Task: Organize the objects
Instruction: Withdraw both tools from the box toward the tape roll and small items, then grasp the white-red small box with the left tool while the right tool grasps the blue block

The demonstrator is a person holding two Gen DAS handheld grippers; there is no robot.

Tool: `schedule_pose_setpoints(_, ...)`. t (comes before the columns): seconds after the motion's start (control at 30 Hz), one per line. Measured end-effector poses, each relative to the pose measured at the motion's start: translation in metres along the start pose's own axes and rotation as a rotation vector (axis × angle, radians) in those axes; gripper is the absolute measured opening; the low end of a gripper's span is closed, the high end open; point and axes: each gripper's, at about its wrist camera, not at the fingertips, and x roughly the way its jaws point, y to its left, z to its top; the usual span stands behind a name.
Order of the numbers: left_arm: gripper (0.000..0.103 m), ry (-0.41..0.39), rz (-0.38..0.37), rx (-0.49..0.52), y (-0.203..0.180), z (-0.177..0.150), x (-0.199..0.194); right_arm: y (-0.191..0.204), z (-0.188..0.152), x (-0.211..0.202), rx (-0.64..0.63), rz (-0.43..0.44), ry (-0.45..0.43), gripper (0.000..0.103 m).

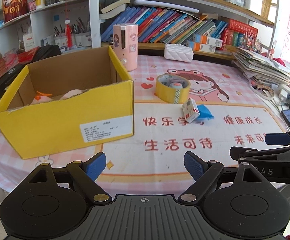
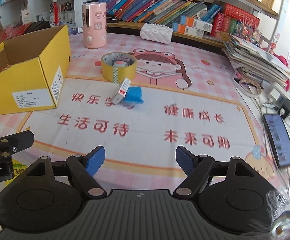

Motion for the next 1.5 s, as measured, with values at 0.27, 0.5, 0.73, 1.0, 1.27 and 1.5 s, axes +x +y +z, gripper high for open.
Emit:
schedule_pose_setpoints(0.27,0.088,0.021,0.065,-0.028,-0.018,0.018,0.024,-0.020,0.028,0.025,-0.041,0.049,-0.013,0.075)
schedule_pose_setpoints(0.5,0.087,0.030,0.092,-0.079,-0.027,0.028,0.038,-0.034,0.048,0.042,-0.080,0.103,-0.034,0.075)
schedule_pose_setpoints(0.73,0.086,0.027,0.129,-0.098,-0.038,0.036,0.047,-0.045,0.059,0.057,-0.108,0.147,-0.036,0.075)
schedule_pose_setpoints(1.0,0.051,0.071,0.136,-0.074,-0.052,0.037,0.062,-0.058,0.063,0.068,-0.115,0.179,-0.028,0.070)
schedule_pose_setpoints(1.27,0.046,0.090,0.139,-0.038,-0.066,0.042,0.076,-0.058,0.072,0.086,-0.134,0.272,-0.019,0.061)
schedule_pose_setpoints(1.5,0.046,0.130,0.180,-0.065,-0.058,0.041,0.081,-0.041,0.083,0.125,-0.204,0.306,0.045,0.051)
